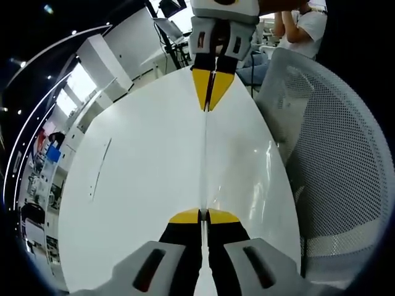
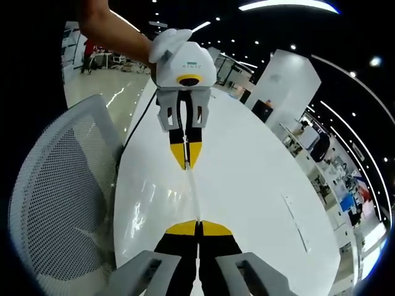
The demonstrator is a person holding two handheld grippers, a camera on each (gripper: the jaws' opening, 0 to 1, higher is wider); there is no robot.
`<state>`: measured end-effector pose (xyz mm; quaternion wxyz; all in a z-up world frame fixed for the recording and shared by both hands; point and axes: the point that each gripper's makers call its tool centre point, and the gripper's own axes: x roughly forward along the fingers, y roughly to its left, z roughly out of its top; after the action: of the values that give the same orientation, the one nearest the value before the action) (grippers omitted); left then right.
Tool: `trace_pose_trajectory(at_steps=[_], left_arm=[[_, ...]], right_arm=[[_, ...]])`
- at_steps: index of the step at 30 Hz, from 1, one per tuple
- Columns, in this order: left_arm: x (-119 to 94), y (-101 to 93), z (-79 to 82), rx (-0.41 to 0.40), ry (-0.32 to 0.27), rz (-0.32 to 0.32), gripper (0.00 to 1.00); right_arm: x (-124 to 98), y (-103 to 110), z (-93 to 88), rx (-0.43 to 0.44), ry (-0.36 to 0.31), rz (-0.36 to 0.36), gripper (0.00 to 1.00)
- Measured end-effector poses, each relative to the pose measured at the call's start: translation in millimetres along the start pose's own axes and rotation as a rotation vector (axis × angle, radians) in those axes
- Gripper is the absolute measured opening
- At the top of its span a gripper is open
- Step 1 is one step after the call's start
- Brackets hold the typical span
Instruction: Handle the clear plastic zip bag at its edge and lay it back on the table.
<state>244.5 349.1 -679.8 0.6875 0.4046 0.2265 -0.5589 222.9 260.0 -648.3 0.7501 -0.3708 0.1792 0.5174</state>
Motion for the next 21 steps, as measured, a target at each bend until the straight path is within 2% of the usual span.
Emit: trace_pose_trajectory(at_steps=[21], left_arm=[[-4, -0.3, -11.3, -0.014, 0.014, 0.002, 0.00]], right_arm=[[-2, 1, -0.4, -0.003, -0.001, 0.001, 0.00]])
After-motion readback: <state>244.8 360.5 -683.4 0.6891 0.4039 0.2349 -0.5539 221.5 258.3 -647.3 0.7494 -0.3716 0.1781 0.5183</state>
